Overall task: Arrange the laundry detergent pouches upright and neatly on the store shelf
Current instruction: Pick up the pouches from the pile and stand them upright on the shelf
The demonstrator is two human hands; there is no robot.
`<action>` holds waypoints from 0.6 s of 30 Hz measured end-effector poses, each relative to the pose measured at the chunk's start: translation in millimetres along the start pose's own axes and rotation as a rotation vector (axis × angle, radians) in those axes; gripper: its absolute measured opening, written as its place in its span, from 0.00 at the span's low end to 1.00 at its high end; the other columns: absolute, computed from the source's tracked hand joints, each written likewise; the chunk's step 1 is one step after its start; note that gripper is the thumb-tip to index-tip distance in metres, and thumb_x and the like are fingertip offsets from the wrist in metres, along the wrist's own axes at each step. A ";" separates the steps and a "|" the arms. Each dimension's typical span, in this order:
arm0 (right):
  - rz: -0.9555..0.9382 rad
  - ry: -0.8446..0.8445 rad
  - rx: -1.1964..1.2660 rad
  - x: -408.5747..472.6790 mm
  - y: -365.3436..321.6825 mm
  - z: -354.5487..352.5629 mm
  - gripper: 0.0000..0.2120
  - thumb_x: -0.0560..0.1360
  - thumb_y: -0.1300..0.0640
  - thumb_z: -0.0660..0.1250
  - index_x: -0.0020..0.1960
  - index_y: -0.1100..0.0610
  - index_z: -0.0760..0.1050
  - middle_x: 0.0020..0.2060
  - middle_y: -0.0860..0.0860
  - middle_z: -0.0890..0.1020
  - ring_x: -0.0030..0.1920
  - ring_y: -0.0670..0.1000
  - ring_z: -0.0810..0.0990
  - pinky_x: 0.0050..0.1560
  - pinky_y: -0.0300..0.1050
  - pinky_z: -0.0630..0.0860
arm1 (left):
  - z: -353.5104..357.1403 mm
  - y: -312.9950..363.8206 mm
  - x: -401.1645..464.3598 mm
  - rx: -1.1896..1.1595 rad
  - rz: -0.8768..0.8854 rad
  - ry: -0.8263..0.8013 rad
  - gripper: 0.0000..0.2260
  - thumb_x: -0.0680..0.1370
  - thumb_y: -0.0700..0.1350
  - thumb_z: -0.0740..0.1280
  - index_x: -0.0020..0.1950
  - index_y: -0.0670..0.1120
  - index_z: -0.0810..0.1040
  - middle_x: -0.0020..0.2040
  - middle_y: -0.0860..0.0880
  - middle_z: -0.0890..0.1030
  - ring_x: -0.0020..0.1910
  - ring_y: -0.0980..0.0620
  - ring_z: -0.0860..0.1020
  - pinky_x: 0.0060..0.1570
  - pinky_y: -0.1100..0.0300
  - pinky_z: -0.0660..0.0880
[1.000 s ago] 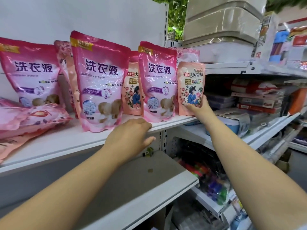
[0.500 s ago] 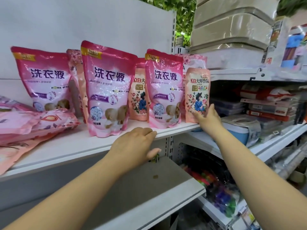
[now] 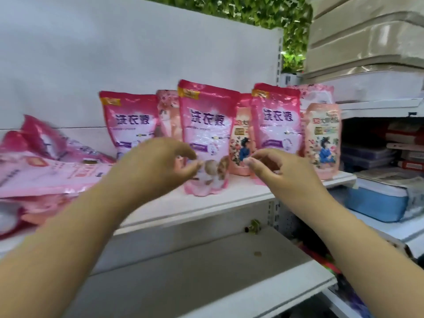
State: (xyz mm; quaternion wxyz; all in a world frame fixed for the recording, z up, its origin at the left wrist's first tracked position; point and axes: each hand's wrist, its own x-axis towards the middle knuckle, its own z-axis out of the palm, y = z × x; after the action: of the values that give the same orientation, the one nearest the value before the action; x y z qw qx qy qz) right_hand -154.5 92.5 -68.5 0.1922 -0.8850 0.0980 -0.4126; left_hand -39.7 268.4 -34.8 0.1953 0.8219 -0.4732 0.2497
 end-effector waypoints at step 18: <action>0.159 -0.635 -0.193 70.3 -107.2 162.4 0.36 0.75 0.32 0.46 0.76 0.51 0.51 0.75 0.55 0.56 0.73 0.59 0.57 0.70 0.54 0.57 | -51.4 -167.9 -44.3 0.284 -0.653 -0.572 0.37 0.72 0.70 0.50 0.75 0.50 0.56 0.76 0.48 0.56 0.74 0.48 0.57 0.73 0.53 0.52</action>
State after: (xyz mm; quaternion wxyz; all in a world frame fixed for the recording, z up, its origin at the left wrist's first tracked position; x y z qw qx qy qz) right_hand 16.8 208.5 -69.8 0.1599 -0.9730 0.1405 -0.0892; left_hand 76.7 407.1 -34.3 0.0106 0.9826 -0.1853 0.0004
